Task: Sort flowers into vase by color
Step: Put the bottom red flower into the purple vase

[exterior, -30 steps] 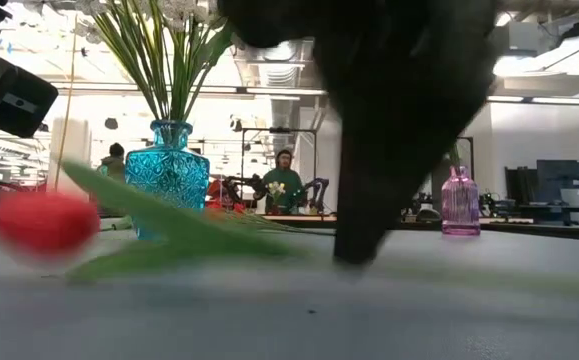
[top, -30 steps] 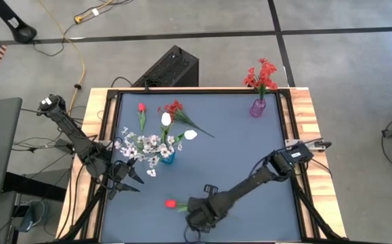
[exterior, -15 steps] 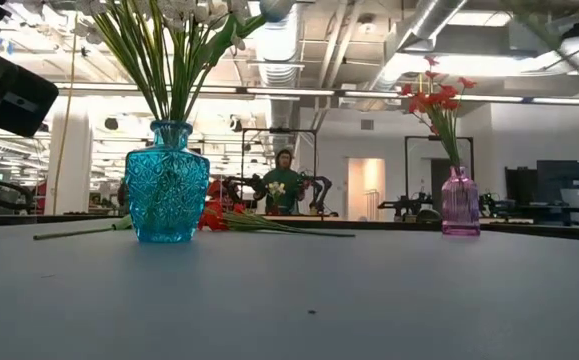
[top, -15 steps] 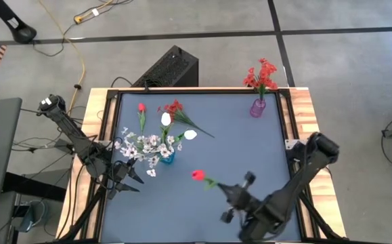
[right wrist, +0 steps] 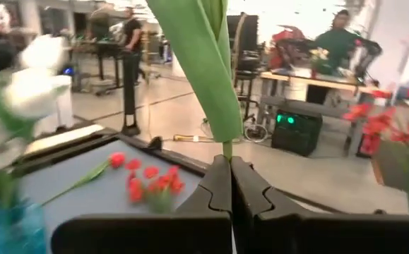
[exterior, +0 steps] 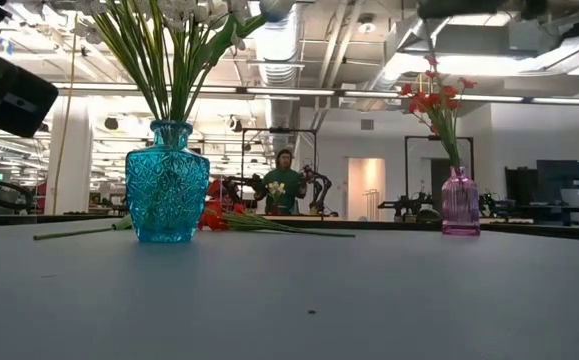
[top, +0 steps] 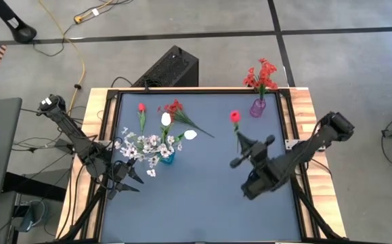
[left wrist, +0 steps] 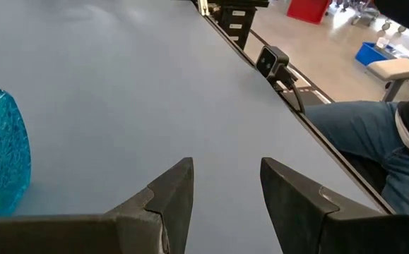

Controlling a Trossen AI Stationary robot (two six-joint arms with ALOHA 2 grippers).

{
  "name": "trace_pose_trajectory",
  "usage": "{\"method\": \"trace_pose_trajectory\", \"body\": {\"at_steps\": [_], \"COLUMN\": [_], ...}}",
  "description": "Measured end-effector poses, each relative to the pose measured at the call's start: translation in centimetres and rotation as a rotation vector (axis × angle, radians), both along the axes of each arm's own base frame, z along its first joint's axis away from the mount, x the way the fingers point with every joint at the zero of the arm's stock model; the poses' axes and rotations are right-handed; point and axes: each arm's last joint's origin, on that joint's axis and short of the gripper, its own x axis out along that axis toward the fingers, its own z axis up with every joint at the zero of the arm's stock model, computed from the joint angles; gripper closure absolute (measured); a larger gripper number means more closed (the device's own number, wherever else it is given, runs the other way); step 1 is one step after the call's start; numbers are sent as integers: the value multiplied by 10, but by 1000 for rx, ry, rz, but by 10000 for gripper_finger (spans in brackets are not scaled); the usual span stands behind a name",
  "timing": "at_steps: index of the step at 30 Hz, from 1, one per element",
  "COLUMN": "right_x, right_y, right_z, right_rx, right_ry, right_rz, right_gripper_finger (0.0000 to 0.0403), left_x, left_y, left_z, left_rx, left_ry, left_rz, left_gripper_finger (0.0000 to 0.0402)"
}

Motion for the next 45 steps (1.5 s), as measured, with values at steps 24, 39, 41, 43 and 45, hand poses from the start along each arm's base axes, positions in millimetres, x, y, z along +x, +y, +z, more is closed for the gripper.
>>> {"method": "trace_pose_trajectory", "body": {"at_steps": [24,39,41,43,45], "right_x": [-132,-160,-160,-160,-160], "right_y": [-116,-150,-151,-151,-150], "right_z": [-10,-10,-10,-10,-10], "right_rx": [137,104,102,103,103], "right_ry": [-283,-379,-379,-379,-375], "right_rz": [-265,-619,-627,-625,-618], "right_gripper_finger": [388,388,388,388,388], "left_x": [2,8,10,11,13], "left_y": [0,2,3,5,7], "left_z": [8,22,22,22,22], "left_rx": [117,235,241,243,239], "left_ry": [-102,-229,-229,-230,-227], "left_rz": [-20,-63,-72,-86,-93], "left_gripper_finger": [248,248,248,248,248]}}
